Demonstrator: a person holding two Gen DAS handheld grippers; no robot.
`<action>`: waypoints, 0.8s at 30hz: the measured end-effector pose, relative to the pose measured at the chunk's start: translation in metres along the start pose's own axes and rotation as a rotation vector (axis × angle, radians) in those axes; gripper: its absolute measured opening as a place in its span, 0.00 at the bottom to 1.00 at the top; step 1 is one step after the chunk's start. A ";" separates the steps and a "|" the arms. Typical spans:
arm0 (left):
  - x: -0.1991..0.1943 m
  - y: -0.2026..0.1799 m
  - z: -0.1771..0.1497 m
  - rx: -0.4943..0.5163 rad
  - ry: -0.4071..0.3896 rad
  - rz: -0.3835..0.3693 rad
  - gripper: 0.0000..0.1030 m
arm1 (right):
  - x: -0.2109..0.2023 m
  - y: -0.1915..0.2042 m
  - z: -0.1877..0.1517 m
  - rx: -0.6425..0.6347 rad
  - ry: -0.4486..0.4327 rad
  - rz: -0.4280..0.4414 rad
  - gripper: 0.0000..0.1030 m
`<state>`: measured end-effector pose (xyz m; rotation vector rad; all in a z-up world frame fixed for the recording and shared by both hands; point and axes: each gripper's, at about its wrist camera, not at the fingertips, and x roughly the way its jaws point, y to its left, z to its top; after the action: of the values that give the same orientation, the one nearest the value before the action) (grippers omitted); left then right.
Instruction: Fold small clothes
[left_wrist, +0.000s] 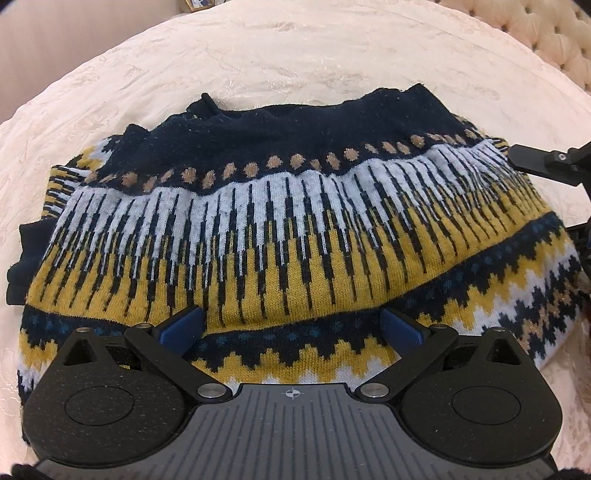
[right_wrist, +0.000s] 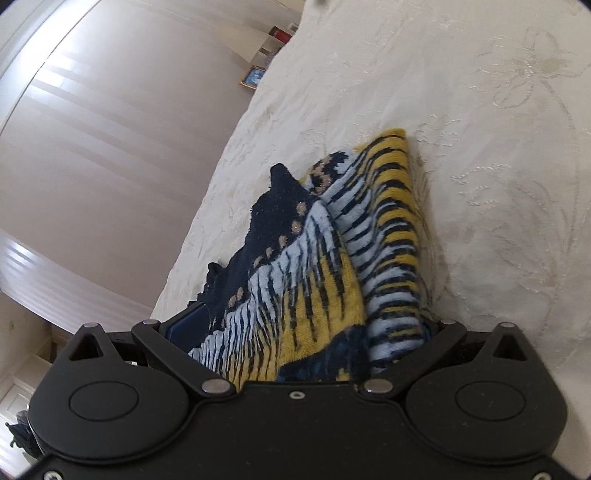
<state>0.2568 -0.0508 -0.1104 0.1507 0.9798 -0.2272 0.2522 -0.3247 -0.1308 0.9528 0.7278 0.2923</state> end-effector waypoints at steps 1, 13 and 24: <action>0.000 0.000 -0.001 -0.001 -0.005 0.001 1.00 | 0.000 0.000 -0.001 -0.007 -0.006 -0.001 1.00; -0.010 0.011 -0.015 -0.030 -0.059 -0.046 0.99 | -0.003 -0.002 -0.006 -0.071 -0.019 -0.096 0.45; -0.072 0.075 -0.037 -0.143 -0.150 -0.121 0.86 | -0.009 0.050 -0.011 -0.246 -0.011 -0.286 0.34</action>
<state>0.2076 0.0394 -0.0690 -0.0563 0.8538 -0.2745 0.2423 -0.2944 -0.0895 0.6075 0.7877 0.1212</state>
